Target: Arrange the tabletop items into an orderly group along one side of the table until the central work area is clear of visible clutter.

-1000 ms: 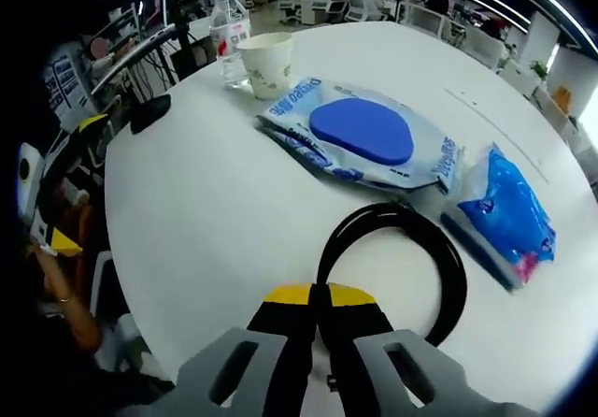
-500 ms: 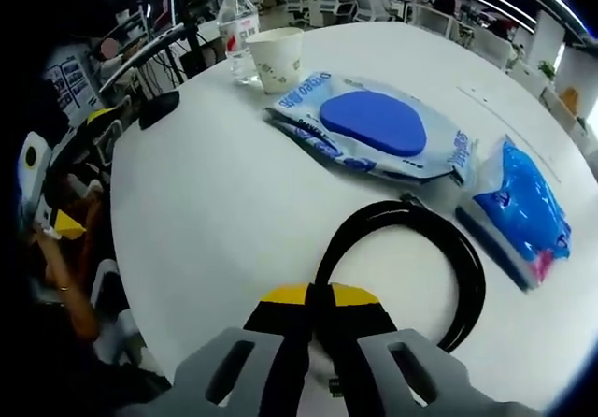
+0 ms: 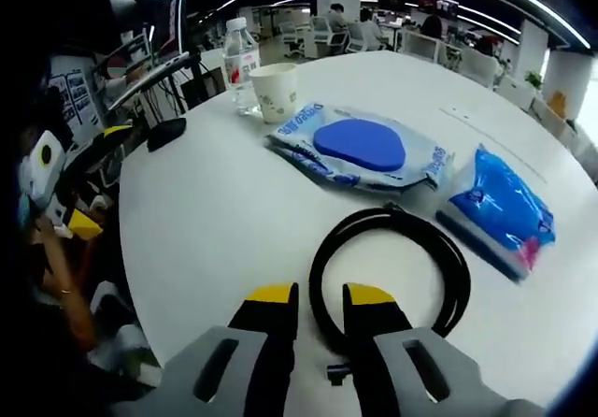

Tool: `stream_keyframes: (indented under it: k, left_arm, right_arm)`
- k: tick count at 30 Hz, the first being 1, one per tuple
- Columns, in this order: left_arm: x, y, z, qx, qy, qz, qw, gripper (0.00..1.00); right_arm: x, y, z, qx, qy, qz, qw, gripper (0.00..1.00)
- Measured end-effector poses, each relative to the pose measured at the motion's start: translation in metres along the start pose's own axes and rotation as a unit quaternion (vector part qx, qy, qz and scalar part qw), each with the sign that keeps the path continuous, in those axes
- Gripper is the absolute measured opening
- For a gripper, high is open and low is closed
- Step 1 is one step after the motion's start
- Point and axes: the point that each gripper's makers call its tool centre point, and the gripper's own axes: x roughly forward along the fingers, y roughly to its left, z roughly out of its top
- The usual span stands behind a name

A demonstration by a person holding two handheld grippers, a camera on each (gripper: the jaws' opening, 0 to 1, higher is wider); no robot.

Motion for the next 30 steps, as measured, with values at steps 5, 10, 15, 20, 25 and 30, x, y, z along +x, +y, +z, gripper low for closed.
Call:
stream_keyframes:
  k: [5, 10, 15, 20, 25, 30]
  left_arm:
    - [0.003, -0.002, -0.010, 0.003, 0.020, -0.004, 0.9998, 0.88]
    - [0.005, -0.001, -0.010, 0.000, 0.018, -0.005, 0.9998, 0.88]
    - [0.006, 0.000, -0.012, 0.000, 0.023, -0.005, 0.9997, 0.88]
    - [0.008, 0.000, -0.020, 0.000, 0.047, -0.005, 0.9989, 0.88]
    - [0.005, 0.007, -0.022, 0.002, 0.053, 0.013, 0.9985, 0.89]
    - [0.003, 0.009, -0.018, 0.002, 0.041, 0.021, 0.9989, 0.95]
  right_arm:
    - [-0.023, -0.012, -0.002, 0.001, -0.047, -0.019, 0.9987, 0.19]
    - [-0.050, -0.029, -0.020, 0.004, -0.082, -0.046, 0.9955, 0.23]
    - [-0.071, -0.038, -0.052, 0.041, -0.107, -0.056, 0.9918, 0.27]
    - [-0.085, -0.046, -0.081, 0.049, -0.111, -0.081, 0.9893, 0.36]
    - [-0.098, -0.051, -0.103, 0.034, -0.121, -0.114, 0.9855, 0.51]
    - [-0.110, -0.057, -0.116, 0.046, -0.145, -0.136, 0.9789, 0.63]
